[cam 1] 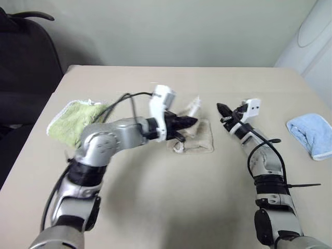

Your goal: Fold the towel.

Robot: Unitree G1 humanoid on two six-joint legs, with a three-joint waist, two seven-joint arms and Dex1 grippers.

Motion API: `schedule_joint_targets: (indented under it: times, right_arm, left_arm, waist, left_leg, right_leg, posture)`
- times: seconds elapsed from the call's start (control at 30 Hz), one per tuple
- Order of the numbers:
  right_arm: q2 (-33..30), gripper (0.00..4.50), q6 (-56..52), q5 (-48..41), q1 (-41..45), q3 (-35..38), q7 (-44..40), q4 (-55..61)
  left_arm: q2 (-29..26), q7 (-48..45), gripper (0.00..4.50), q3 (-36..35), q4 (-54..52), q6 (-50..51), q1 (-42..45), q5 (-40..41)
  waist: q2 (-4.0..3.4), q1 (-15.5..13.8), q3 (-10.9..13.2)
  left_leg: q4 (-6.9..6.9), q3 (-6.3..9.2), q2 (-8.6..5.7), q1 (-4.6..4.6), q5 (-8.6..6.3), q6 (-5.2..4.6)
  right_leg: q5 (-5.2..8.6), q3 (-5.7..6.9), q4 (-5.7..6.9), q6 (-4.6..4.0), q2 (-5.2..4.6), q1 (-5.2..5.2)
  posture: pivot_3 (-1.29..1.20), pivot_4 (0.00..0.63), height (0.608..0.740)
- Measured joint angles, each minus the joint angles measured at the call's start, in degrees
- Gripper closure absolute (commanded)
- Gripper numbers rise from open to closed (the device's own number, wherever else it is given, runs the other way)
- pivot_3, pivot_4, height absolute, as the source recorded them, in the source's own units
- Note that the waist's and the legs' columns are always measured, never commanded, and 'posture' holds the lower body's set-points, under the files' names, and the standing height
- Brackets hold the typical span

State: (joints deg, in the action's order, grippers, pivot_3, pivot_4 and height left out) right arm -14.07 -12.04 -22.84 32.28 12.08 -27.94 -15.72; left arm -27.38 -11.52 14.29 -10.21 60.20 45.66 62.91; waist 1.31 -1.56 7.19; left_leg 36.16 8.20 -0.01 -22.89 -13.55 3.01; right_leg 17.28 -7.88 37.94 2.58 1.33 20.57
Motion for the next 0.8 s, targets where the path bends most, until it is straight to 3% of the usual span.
schedule_joint_targets:
  times: [0.17, 0.2, 0.4, 0.6, 0.73, 0.8]
  right_arm:
    - [-0.15, 4.5, 0.41, -0.07, -1.57, 1.99, 2.2, 0.94]
    - [-0.15, 4.5, 0.41, -0.08, -2.24, 2.26, 2.63, 1.24]
    - [-0.14, 4.5, 0.27, -0.09, -4.32, 2.81, 3.63, 3.41]
    - [-0.5, 4.5, -0.81, -0.06, -4.31, 2.37, 3.66, 4.37]
    - [-4.72, 4.5, -3.47, -0.16, -4.68, -0.05, -0.11, 7.43]
    - [-7.43, 4.5, -6.05, -1.32, -5.07, -0.89, -3.33, 10.84]
  left_arm:
    - [3.48, -6.54, 4.47, 8.24, 6.57, 0.09, 0.9, -11.89]
    - [4.29, -7.6, 4.23, 8.54, 7.33, 0.07, 0.89, -13.5]
    - [9.22, -10.44, 2.29, 6.4, 9.18, 0.04, -0.42, -17.86]
    - [13.21, -10.58, 0.13, -4.72, 7.65, 0.26, -3.24, -15.1]
    - [11.79, -9.27, 0.13, -10.2, 3.58, -0.46, -5.88, -15.8]
    - [9.37, -8.73, 0.57, -11.92, 2.72, -2.49, -7.59, -18.49]
  waist:
    - [0.0, 0.13, 0.0]
    - [0.0, 0.11, 0.0]
    - [0.0, 0.15, 0.0]
    - [0.0, 0.15, 0.0]
    - [0.0, 0.15, 0.0]
    - [0.0, 0.22, 0.0]
  left_leg:
    - [0.01, 0.01, 0.01, -0.11, 0.04, -0.02]
    - [0.01, 0.03, 0.01, -0.16, 0.05, -0.03]
    - [0.01, 0.01, 0.01, -0.17, 0.07, -0.04]
    - [0.02, 0.0, 0.02, -0.17, 0.08, -0.04]
    - [0.03, -0.01, 0.01, -0.17, 0.1, -0.04]
    - [0.03, -0.03, 0.02, -0.16, 0.1, -0.04]
  right_leg:
    - [-0.04, 0.01, 0.0, 0.04, -0.02, 0.07]
    - [-0.04, 0.02, -0.01, 0.04, -0.03, 0.11]
    - [-0.05, 0.01, 0.01, 0.06, -0.04, 0.12]
    - [-0.06, 0.01, 0.01, 0.06, -0.04, 0.12]
    - [-0.06, 0.03, 0.01, 0.06, -0.04, 0.11]
    - [-0.06, 0.02, 0.01, 0.06, -0.03, 0.11]
  posture:
    - [0.0, 0.15, 0.74]
    - [0.0, 0.15, 0.74]
    - [0.0, 0.15, 0.74]
    - [0.0, 0.15, 0.74]
    - [0.0, 0.15, 0.74]
    - [0.0, 0.15, 0.74]
